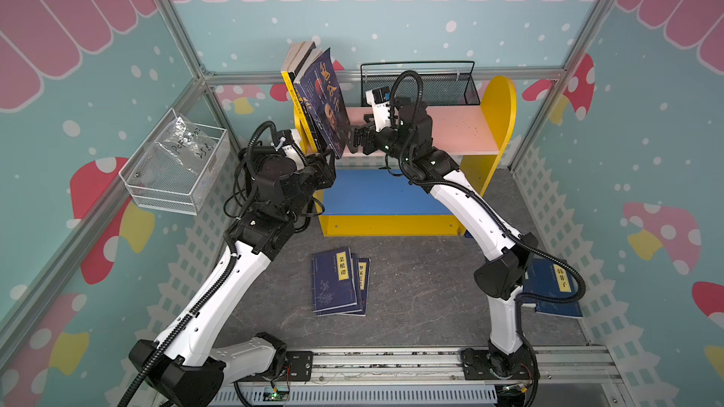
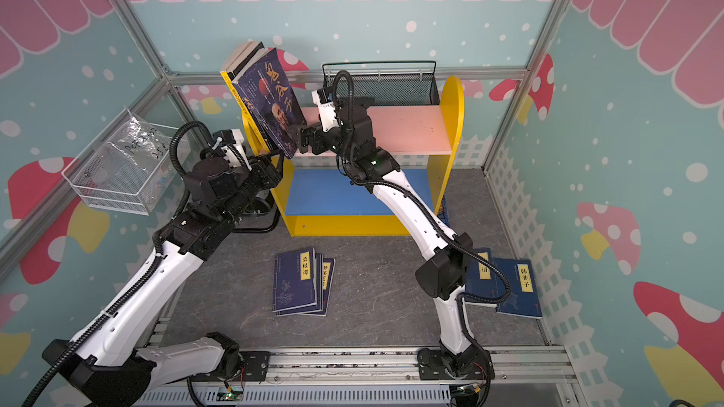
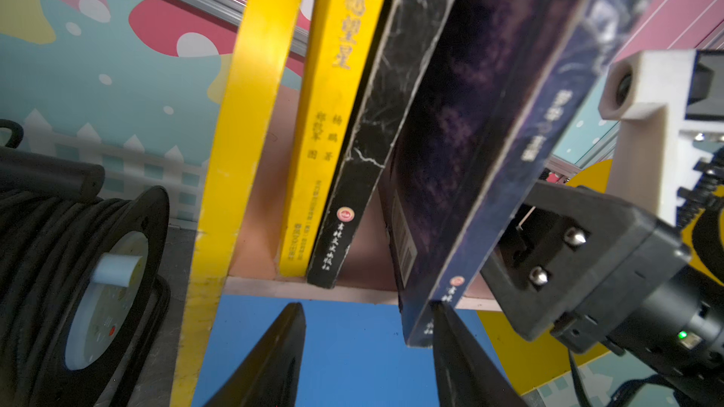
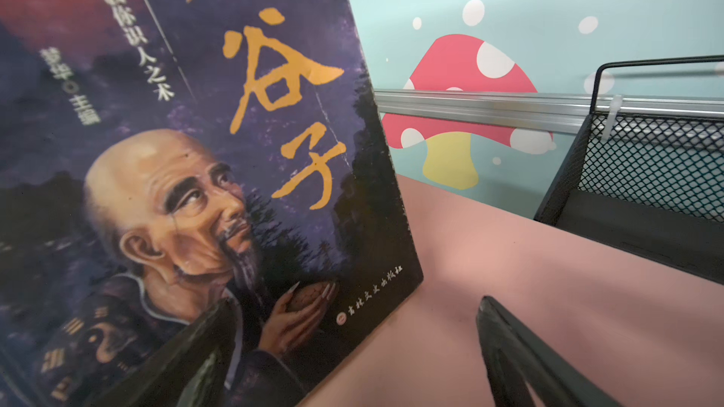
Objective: Stacking books/files
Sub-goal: Move the book to the bookshelf.
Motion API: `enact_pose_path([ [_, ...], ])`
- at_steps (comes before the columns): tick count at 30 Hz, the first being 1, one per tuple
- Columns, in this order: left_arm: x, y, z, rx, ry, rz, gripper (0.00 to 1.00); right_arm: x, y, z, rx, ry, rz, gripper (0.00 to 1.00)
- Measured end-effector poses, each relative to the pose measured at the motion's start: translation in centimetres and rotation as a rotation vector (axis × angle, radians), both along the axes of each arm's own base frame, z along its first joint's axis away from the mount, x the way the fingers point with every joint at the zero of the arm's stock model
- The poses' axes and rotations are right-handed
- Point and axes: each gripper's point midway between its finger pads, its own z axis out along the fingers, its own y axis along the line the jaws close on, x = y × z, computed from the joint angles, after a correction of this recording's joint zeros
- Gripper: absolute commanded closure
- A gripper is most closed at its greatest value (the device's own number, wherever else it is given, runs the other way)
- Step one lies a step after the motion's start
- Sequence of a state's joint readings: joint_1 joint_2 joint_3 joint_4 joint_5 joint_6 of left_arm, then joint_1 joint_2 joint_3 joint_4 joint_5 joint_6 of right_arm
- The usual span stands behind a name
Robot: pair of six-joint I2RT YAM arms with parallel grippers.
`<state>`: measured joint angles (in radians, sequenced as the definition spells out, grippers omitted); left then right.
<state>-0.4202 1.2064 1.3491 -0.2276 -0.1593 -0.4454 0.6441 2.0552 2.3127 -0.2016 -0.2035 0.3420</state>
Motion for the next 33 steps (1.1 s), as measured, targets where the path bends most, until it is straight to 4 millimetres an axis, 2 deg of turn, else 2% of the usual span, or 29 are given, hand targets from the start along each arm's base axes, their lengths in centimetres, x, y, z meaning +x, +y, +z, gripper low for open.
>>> enact_pose_path([
  [10,1.2,2.2,-0.1,-0.002,-0.004,0.062,0.46,0.5,0.7,0.2,0.032,-0.005,0.016,0.03],
  [19,1.7,2.1,0.0,-0.022,-0.004,0.047,0.46,0.9,1.2,0.5,0.069,-0.021,0.027,0.03],
  [27,1.4,2.1,0.0,-0.027,0.007,0.032,0.46,1.2,1.4,0.7,0.087,-0.034,0.03,0.03],
  [33,0.0,2.1,0.2,-0.031,0.024,0.007,0.46,1.3,1.5,0.8,0.092,-0.038,0.032,0.03],
])
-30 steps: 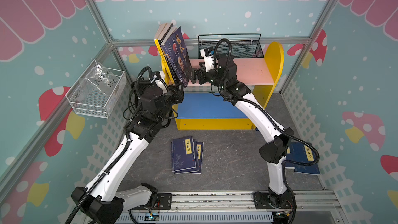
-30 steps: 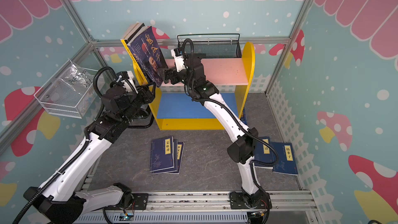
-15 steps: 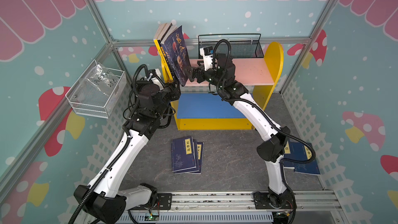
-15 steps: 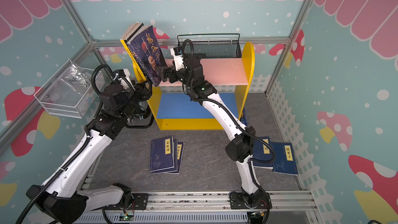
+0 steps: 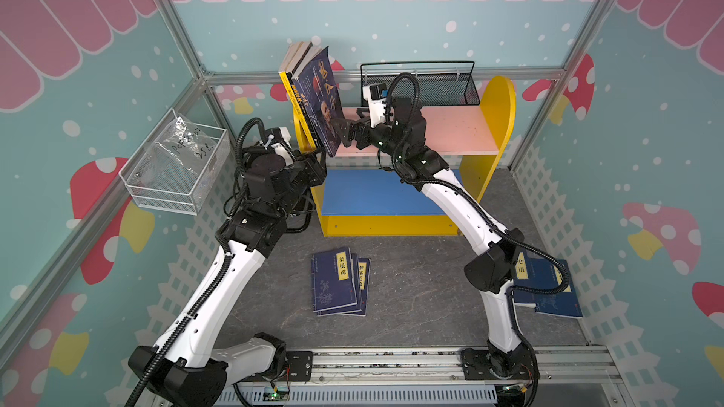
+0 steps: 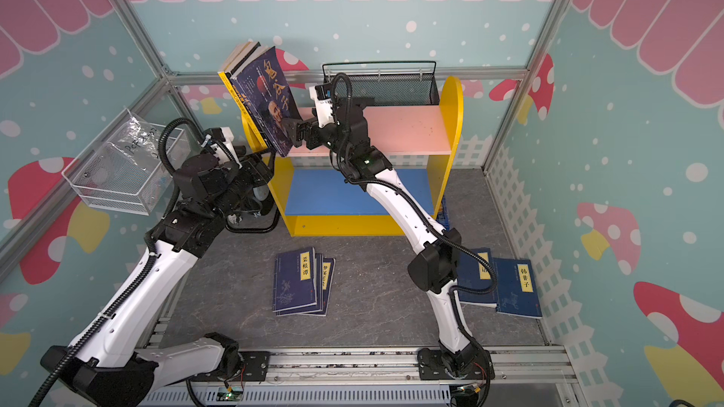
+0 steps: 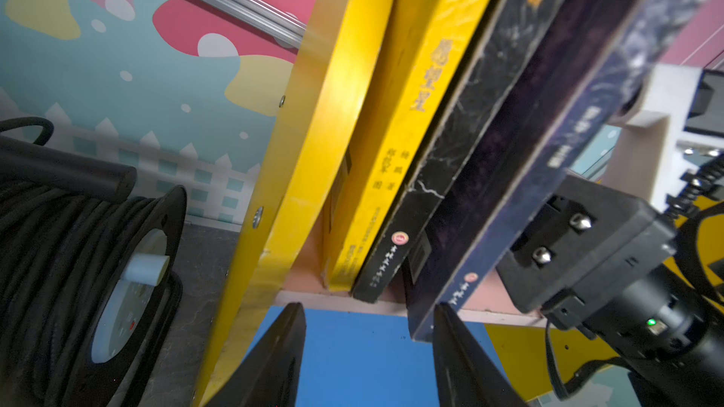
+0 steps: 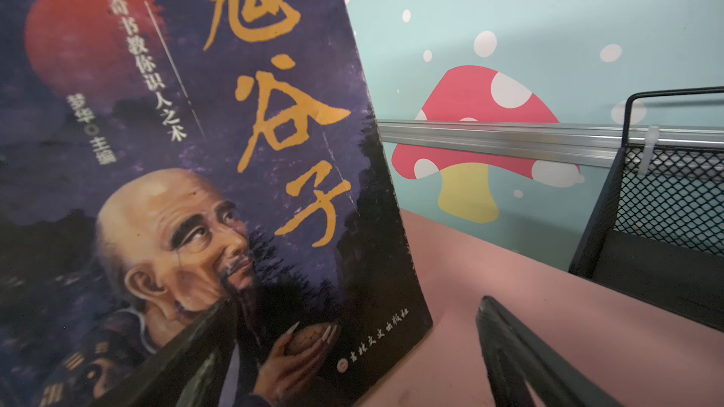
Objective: Stacking books/files
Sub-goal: Move the book to the bookshelf.
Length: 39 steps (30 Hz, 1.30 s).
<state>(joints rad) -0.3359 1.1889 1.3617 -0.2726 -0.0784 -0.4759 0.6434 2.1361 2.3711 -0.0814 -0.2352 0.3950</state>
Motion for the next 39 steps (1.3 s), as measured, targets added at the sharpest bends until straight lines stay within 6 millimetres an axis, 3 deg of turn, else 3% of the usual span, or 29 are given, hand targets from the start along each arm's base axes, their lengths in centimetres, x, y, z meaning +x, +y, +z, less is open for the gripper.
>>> enact_pose_path([
  [6,-0.7,-0.7,-0.2,-0.016,0.022,-0.052,0.46,0.0,0.0,0.0,0.0,0.0,0.001,0.02],
  [14,0.3,-1.9,-1.6,-0.015,0.068,-0.095,0.46,0.0,0.0,0.0,0.0,0.0,0.001,0.03],
  [39,1.7,-1.8,-1.7,-0.019,0.055,-0.058,0.47,0.3,0.5,0.1,0.029,-0.019,0.017,0.03],
])
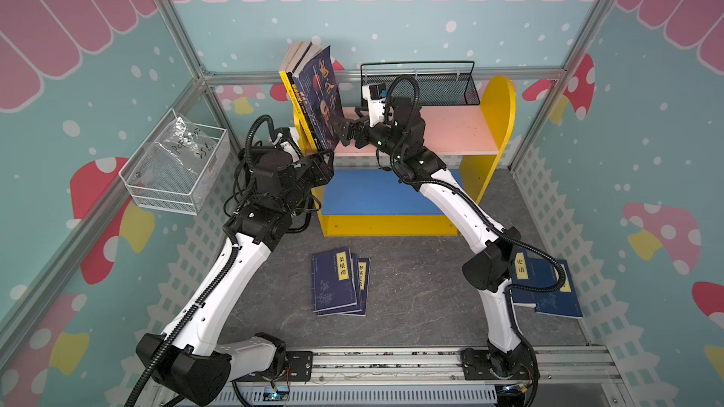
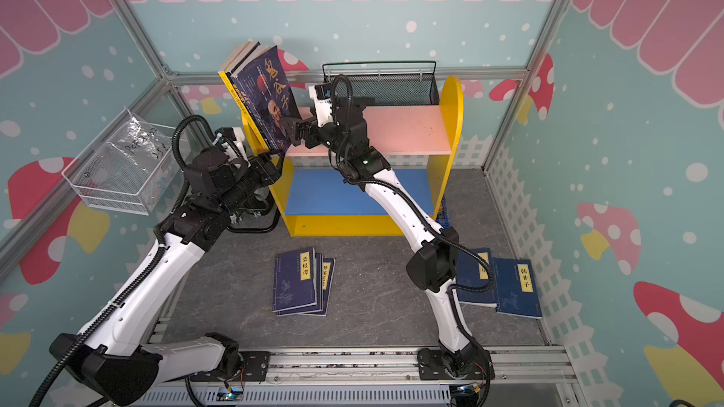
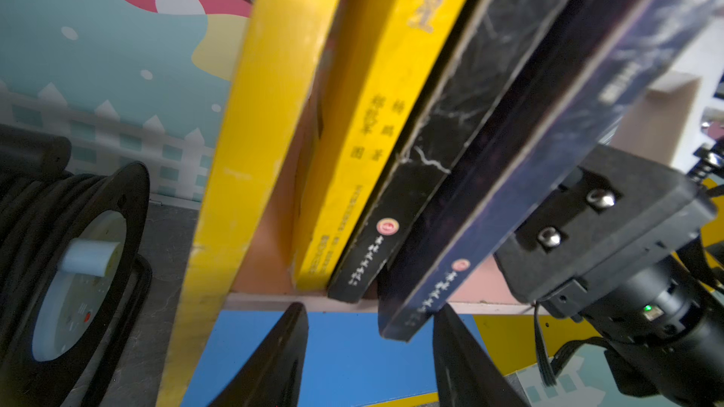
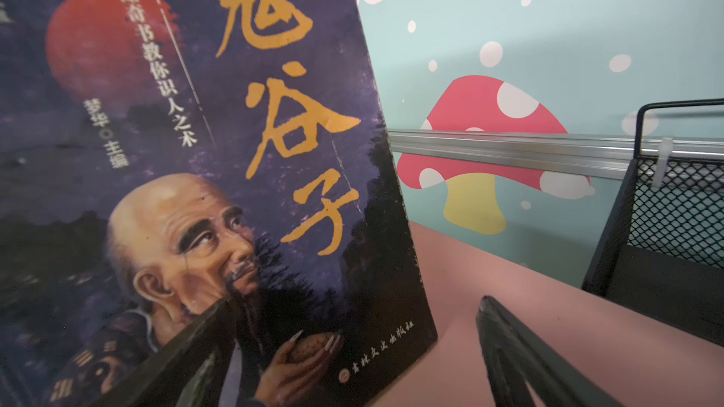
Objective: Stacking books/files
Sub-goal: Move the book to the bookshelf.
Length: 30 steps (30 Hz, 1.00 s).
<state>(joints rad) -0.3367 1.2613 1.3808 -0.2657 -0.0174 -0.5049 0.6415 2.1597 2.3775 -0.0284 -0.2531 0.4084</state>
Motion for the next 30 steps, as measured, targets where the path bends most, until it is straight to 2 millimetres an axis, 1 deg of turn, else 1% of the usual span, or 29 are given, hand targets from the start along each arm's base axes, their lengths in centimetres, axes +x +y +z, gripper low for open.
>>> enact_pose_path([
  [8,0.4,0.3,-0.1,0.005,0.006,0.022,0.47,0.0,0.2,0.1,0.019,-0.003,0.01,0.03],
  [18,0.3,0.3,0.1,0.003,0.02,0.019,0.48,0.1,0.2,0.2,0.025,-0.004,0.011,0.03],
  [25,-0.1,0.5,0.6,-0.014,-0.005,0.014,0.47,0.1,0.2,0.3,0.018,-0.015,0.01,0.02],
  [30,-0.6,1.4,2.0,-0.043,-0.059,0.033,0.47,0.0,0.2,0.2,0.004,-0.026,0.008,0.02],
])
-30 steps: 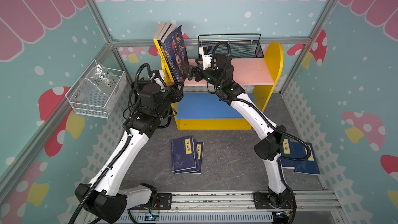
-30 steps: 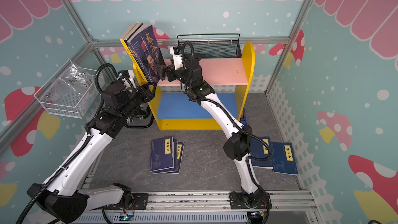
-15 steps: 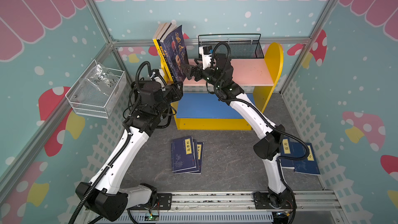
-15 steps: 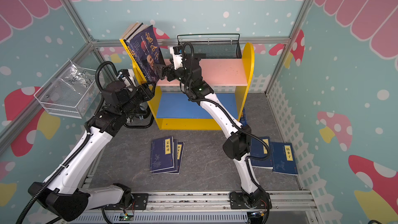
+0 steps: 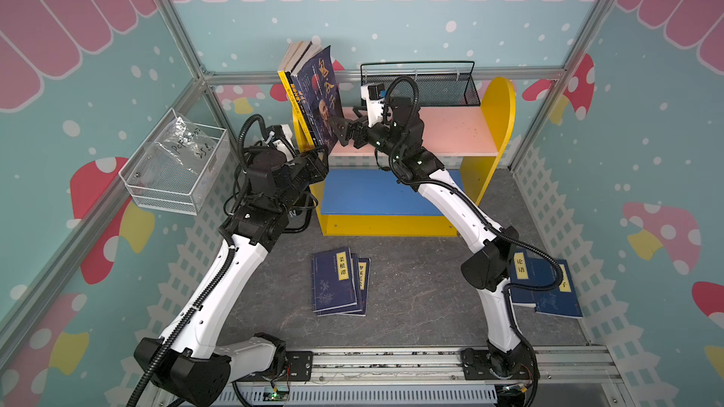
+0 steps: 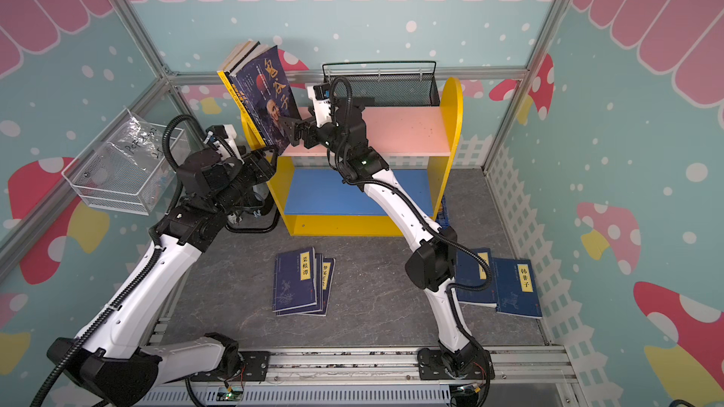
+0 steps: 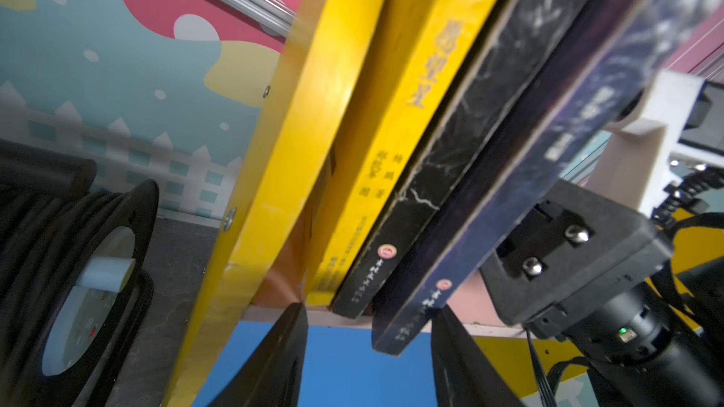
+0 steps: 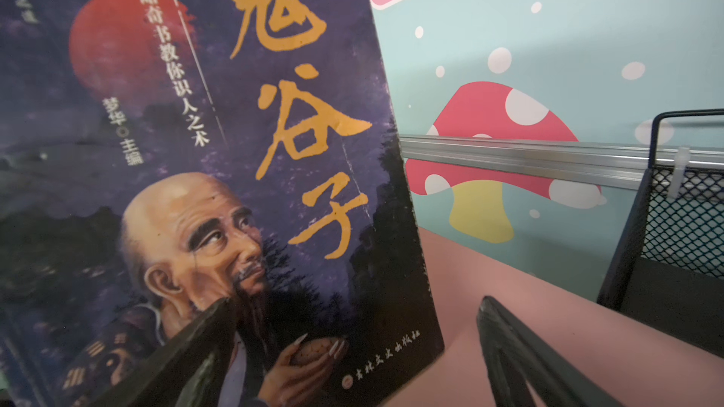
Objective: Stacking books/files
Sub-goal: Move the book to the bookshelf.
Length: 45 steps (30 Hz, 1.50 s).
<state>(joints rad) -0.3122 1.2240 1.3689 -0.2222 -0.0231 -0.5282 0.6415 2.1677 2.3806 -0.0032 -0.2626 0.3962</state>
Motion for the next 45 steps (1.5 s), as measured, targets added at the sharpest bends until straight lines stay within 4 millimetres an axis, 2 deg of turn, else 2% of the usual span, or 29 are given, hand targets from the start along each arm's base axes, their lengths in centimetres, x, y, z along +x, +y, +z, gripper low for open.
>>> enact_pose_path([
  [10,-2.3,1.7,3.1,-0.052,-0.093,0.031,0.46,-0.2,-0.3,-0.2,-0.031,0.002,-0.01,0.02],
  [17,-1.6,1.7,2.3,-0.054,-0.074,0.035,0.47,-0.1,-0.6,-0.4,-0.046,0.008,-0.029,0.02],
  [26,0.6,0.8,0.2,-0.038,-0.021,0.017,0.47,0.0,-0.6,-0.4,-0.044,0.011,-0.03,0.02],
  [34,1.4,0.2,0.6,-0.042,-0.029,-0.003,0.47,-0.1,-0.6,-0.4,-0.041,0.012,-0.029,0.02],
  [45,0.9,0.6,1.3,-0.047,-0.047,0.009,0.47,-0.1,-0.6,-0.4,-0.033,0.017,-0.011,0.02],
])
